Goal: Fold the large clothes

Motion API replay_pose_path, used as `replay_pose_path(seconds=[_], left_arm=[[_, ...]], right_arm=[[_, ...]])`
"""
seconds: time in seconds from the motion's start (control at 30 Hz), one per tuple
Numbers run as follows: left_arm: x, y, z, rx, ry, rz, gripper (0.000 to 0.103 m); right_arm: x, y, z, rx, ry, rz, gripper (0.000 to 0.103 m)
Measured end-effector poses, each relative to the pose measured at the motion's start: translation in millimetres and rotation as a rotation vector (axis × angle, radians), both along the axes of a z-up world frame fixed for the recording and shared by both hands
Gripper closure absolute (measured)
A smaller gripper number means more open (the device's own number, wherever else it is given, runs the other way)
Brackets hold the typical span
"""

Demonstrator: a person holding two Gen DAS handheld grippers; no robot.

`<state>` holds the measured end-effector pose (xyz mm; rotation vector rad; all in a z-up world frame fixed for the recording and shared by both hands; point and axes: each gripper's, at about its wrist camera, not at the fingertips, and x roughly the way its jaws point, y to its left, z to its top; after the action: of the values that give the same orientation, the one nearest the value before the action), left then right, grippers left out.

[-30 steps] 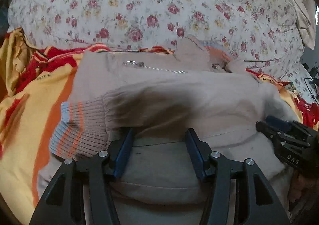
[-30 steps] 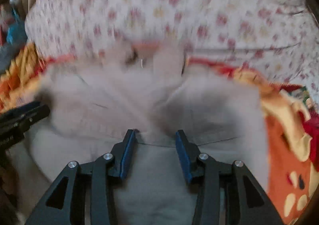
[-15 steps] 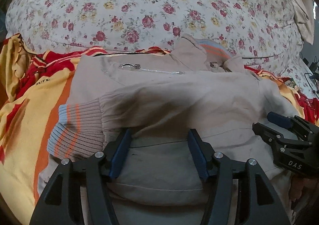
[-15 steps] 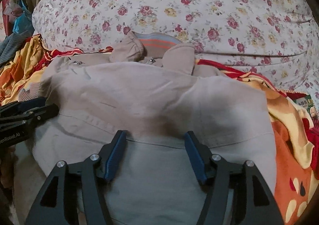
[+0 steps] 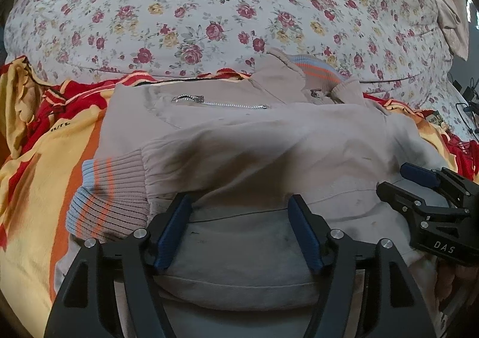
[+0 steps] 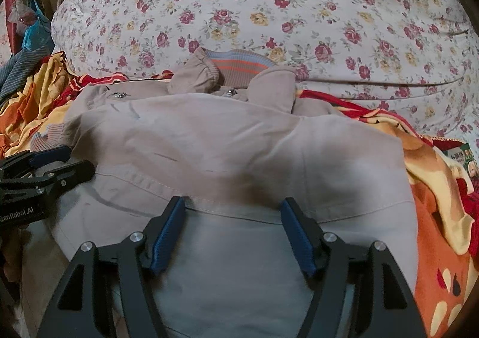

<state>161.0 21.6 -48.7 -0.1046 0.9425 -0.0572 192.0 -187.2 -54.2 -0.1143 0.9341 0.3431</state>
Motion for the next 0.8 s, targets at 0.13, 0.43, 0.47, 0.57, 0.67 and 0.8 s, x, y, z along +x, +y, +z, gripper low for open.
replay_pose_path(seconds=[0.13,0.43,0.47,0.57,0.67,0.8], left_arm=[[-0.1,0.0,-0.2,0.000,-0.001,-0.001,0.048],[-0.3,-0.2,0.1,0.006,-0.001,-0.003,0.048],[-0.3,-0.1,0.0,0.007,-0.001,-0.004,0.047],[-0.3,0.5,-0.2,0.009,-0.001,-0.007,0.047],[-0.2,0.3,-0.1,0.009,0.000,-0.005,0.047],[0.9,-1.6,-0.5,0.012,0.004,-0.012,0.043]], right_arm=[[0.0,0.0,0.1,0.000,0.000,-0.001,0.032],[-0.2,-0.3,0.2,-0.001,0.000,0.000,0.032],[-0.3,-0.1,0.2,-0.001,0.000,0.000,0.032],[-0.3,-0.2,0.2,-0.001,0.000,0.000,0.032],[-0.3,-0.3,0.1,-0.001,0.000,0.000,0.032],[-0.3,-0.2,0.2,-0.001,0.000,-0.001,0.031]])
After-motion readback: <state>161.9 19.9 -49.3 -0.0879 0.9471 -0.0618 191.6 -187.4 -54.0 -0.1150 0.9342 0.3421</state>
